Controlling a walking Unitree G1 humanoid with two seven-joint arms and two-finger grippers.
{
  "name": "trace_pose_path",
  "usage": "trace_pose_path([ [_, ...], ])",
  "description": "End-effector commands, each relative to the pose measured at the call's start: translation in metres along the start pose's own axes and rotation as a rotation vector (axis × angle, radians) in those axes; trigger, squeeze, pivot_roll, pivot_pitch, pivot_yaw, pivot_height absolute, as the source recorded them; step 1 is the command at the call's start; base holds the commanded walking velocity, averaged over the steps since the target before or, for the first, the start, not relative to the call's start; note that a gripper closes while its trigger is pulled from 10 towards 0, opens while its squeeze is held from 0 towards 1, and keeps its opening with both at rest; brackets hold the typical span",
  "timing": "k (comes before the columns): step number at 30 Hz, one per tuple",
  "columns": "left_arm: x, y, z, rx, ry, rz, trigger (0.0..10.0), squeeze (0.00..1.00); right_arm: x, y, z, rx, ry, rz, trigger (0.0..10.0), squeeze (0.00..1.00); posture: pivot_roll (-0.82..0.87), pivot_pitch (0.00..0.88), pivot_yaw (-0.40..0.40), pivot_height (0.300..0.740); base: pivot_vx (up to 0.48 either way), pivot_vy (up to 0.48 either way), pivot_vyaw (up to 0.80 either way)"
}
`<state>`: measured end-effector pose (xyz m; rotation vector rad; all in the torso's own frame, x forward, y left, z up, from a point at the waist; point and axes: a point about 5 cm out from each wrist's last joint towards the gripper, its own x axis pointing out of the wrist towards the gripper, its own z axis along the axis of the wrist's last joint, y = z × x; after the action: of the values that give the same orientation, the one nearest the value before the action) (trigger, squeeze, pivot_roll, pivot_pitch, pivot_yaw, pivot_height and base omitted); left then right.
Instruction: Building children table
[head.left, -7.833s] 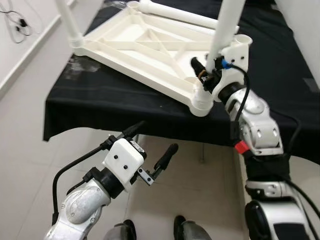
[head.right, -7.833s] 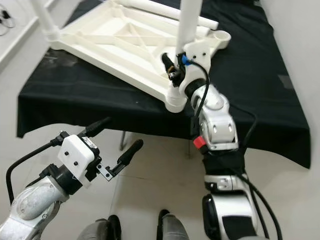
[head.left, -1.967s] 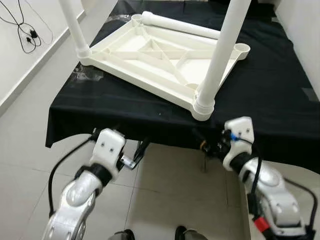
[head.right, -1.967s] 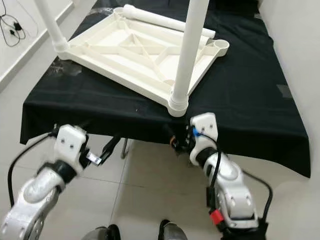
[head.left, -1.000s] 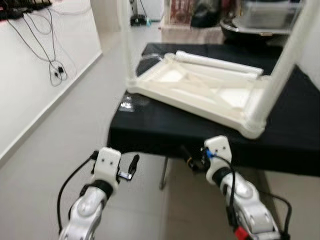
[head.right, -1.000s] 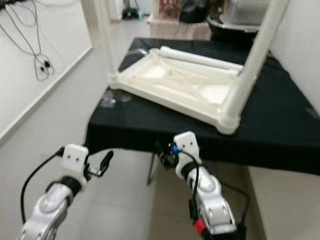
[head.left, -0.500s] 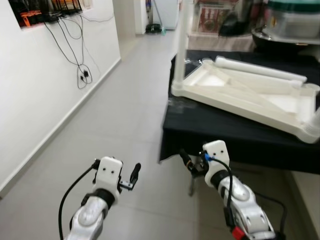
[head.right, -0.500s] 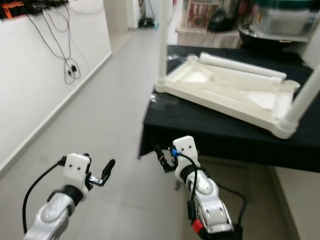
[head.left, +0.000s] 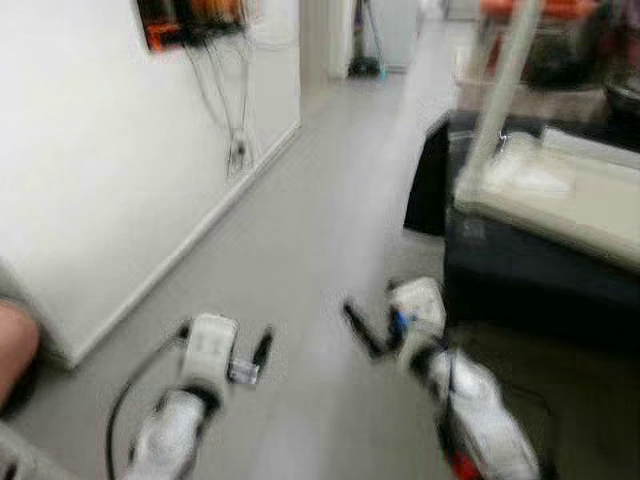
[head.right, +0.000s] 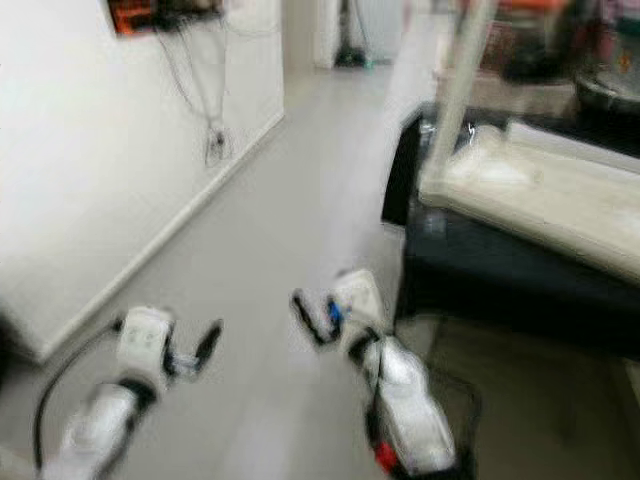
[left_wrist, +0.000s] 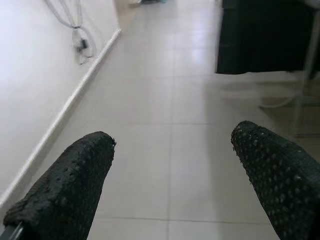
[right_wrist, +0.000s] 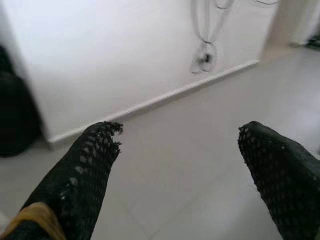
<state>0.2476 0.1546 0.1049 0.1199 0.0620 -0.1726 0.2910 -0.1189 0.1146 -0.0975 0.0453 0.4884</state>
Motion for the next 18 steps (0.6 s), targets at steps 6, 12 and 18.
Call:
trace_pose_path([
  [6, 0.0017, -0.0024, 0.0038, 0.008, -0.020, -0.024, 10.0, 0.00, -0.0032, -0.0072, -0.0024, -0.040, 0.022, -0.027, 10.0, 0.00, 0.01, 0.076, -0.015, 0.740, 0.358, 0.000, 0.66],
  [12, 0.0010, -0.0033, 0.0043, 0.009, -0.021, -0.032, 10.0, 0.00, -0.0034, -0.0055, -0.0021, -0.031, 0.018, -0.010, 10.0, 0.00, 0.01, 0.083, -0.016, 0.740, 0.355, 0.000, 0.31],
  [18, 0.0010, -0.0035, 0.0053, 0.008, -0.025, -0.036, 10.0, 0.00, -0.0024, -0.0072, -0.0029, -0.044, 0.036, -0.019, 10.0, 0.00, 0.01, 0.087, -0.019, 0.740, 0.351, 0.000, 0.09],
])
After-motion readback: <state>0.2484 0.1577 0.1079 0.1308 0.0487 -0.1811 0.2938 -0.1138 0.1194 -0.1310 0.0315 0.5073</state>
